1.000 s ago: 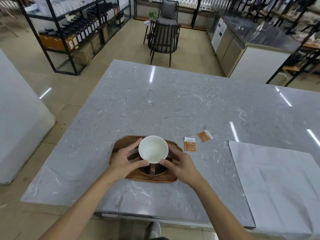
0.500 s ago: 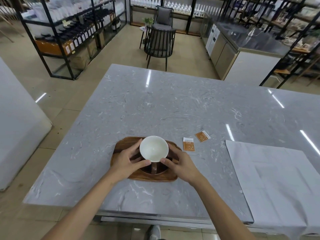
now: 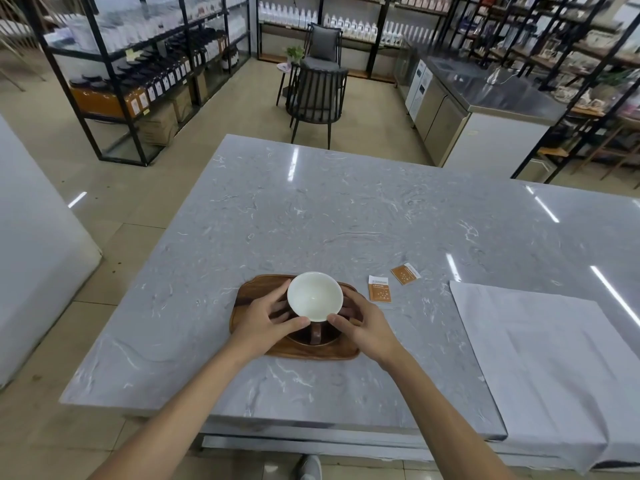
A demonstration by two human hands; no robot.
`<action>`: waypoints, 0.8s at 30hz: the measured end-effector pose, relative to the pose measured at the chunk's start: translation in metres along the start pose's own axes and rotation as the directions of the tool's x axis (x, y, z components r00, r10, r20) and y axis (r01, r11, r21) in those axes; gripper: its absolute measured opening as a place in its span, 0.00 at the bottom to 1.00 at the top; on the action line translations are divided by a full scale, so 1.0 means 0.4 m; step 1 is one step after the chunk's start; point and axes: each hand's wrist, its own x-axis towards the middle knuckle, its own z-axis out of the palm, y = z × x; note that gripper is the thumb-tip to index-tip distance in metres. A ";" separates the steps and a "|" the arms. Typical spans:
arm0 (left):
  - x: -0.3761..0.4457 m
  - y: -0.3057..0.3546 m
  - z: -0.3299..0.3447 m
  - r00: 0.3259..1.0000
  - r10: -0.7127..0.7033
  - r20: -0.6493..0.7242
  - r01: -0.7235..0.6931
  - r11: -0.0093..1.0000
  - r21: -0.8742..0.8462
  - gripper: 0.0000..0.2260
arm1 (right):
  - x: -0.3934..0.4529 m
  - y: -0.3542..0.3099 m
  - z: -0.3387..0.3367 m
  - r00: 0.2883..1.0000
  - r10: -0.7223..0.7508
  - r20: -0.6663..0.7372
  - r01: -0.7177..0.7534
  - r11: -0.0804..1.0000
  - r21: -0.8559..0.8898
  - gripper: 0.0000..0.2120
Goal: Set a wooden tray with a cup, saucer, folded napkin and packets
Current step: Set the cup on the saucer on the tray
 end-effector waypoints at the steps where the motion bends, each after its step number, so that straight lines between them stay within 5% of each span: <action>1: 0.001 0.002 -0.002 1.000 -0.001 0.008 0.001 1.000 -0.003 0.38 | 0.000 -0.001 0.000 1.000 0.003 0.000 -0.003 1.000 -0.007 0.27; 8: -0.001 0.005 -0.004 1.000 -0.010 0.028 0.009 1.000 0.024 0.38 | -0.004 -0.008 0.001 1.000 0.030 0.002 -0.030 0.998 -0.046 0.28; 16: -0.002 0.073 -0.041 0.999 0.053 -0.009 -0.048 0.962 0.269 0.36 | -0.047 -0.050 -0.042 0.998 0.031 -0.047 -0.039 0.981 -0.188 0.22; 24: -0.029 0.188 0.027 0.876 0.449 0.178 -0.437 0.580 0.688 0.22 | -0.157 -0.037 -0.149 0.990 -0.040 -0.134 -0.017 0.916 -0.400 0.18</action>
